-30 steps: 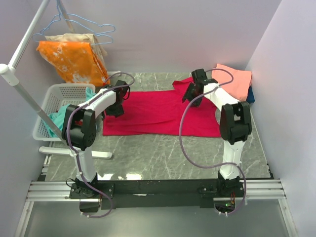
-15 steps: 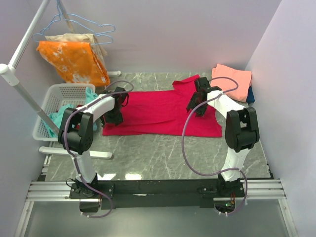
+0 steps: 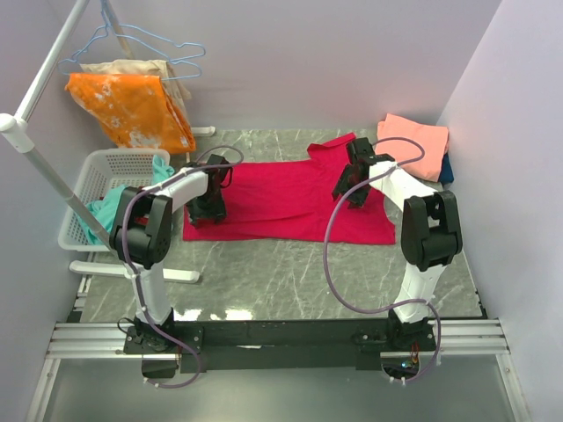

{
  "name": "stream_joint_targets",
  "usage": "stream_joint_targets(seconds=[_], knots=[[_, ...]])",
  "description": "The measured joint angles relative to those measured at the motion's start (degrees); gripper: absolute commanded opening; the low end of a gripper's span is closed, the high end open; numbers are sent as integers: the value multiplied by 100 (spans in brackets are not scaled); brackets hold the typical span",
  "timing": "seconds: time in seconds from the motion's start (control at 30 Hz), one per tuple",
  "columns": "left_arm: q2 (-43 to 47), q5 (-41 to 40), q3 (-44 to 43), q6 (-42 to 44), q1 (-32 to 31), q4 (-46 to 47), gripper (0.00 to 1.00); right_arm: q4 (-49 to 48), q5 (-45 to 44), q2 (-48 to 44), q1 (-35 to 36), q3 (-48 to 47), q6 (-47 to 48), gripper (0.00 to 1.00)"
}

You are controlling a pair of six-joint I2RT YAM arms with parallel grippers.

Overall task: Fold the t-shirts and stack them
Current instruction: Fold the tshirt

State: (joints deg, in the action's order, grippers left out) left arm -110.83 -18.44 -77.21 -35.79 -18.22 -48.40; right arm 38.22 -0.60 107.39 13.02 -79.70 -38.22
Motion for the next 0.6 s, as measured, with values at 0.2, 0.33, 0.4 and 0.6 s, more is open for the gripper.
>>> stream_joint_targets(seconds=[0.2, 0.33, 0.4, 0.6], knots=[[-98, -151, -131, -4, 0, 98, 68, 57, -7, 4, 0, -46, 24, 57], [-98, -448, -131, -92, -15, 186, 69, 59, -7, 20, 2, -98, 37, 57], [-98, -595, -131, -136, -13, 216, 69, 61, -7, 37, 2, -98, 39, 57], [-98, -881, -131, -164, -9, 330, 69, 74, -4, 131, 2, -105, 42, 56]])
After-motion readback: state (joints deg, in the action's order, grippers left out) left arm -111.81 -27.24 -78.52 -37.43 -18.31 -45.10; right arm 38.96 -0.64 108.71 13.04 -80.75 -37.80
